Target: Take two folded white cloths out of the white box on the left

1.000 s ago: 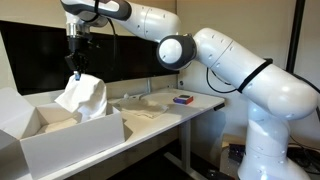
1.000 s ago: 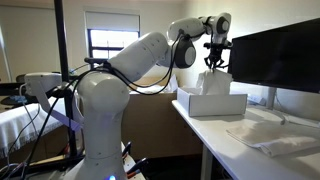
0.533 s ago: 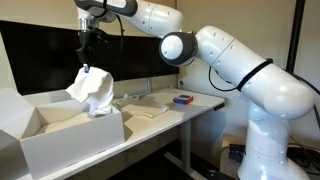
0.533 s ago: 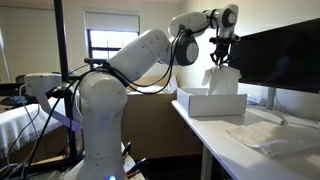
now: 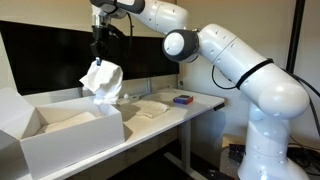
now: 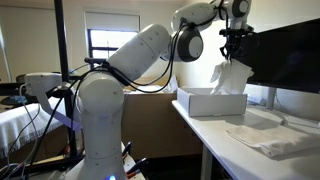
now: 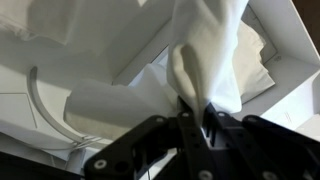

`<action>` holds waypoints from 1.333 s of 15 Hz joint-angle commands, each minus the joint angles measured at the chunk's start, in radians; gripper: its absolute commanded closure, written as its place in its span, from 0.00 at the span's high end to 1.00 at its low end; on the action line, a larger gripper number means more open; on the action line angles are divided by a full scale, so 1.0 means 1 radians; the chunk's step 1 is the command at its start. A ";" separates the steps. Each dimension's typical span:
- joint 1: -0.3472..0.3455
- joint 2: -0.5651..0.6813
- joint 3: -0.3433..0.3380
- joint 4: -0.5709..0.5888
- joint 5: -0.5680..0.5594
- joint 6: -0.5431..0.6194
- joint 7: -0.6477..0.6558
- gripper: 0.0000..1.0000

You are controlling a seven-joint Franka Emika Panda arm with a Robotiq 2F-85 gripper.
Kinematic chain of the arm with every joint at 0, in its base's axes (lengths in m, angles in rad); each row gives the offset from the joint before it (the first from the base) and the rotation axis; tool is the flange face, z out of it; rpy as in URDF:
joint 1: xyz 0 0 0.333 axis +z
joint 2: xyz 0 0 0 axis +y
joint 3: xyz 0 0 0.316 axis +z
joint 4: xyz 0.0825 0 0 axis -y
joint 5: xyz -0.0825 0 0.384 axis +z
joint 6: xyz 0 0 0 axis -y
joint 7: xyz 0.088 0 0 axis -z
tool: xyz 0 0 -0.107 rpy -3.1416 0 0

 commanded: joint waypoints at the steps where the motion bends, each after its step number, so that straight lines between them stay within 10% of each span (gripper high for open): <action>1: -0.030 -0.025 0.001 -0.015 0.013 -0.020 -0.057 0.08; 20: -0.170 0.031 -0.005 -0.017 0.015 -0.072 -0.197 0.07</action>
